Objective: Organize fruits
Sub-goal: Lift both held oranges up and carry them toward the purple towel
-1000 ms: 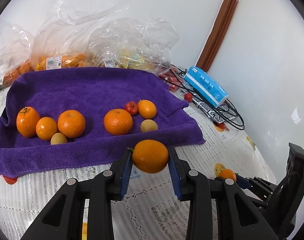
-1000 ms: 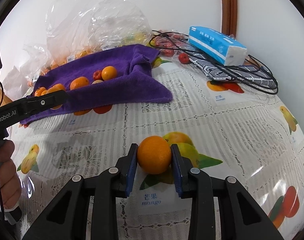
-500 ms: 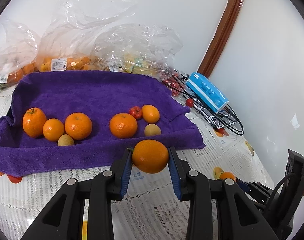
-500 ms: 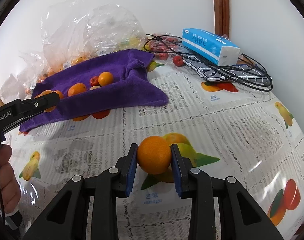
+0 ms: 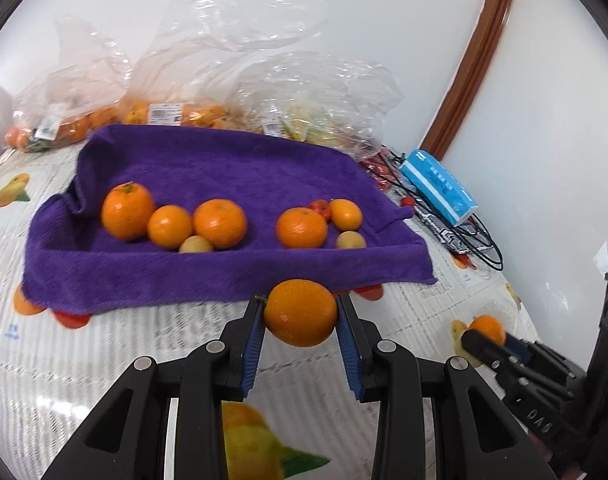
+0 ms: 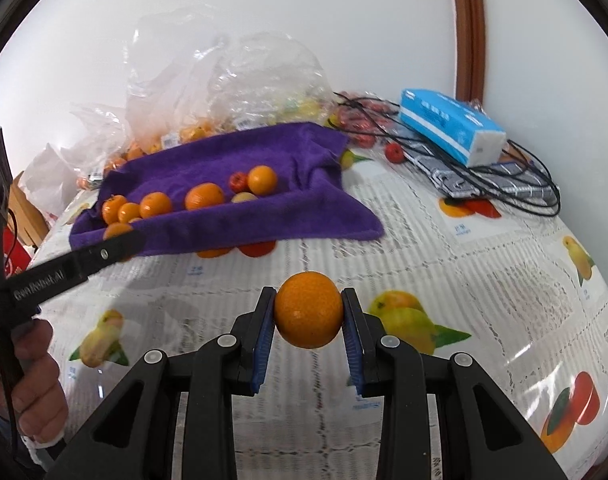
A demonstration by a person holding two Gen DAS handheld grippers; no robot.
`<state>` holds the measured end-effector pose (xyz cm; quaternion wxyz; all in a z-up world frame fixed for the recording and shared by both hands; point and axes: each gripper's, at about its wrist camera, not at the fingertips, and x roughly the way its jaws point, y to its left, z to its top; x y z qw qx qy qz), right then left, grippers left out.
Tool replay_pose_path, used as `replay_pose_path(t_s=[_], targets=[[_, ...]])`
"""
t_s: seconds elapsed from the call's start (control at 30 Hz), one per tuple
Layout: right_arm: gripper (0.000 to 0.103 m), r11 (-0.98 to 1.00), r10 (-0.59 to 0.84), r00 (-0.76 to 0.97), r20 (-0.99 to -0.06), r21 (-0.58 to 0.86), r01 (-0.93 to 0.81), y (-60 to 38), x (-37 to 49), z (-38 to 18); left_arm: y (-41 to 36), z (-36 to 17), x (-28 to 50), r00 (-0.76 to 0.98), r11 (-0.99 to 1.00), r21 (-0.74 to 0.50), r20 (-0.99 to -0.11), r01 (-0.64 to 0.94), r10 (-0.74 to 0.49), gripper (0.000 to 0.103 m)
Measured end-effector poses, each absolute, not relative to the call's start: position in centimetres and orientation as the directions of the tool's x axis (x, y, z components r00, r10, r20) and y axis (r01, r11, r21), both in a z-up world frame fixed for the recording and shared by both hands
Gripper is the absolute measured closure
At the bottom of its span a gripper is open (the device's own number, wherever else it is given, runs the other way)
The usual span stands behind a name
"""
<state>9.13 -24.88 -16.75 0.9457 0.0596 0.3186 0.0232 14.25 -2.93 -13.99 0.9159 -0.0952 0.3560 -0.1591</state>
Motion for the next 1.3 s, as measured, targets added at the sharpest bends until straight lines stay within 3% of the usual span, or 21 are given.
replay_pose_path(t_s=[1.3], targets=[[0.071, 0.991, 0.133, 0.815, -0.564, 0.078, -0.108, -19.7, 9.1, -14.3, 4.2, -13.6, 10.5, 0.738, 0.949, -0.299, -0.618, 0.095, -0.269, 0.070]])
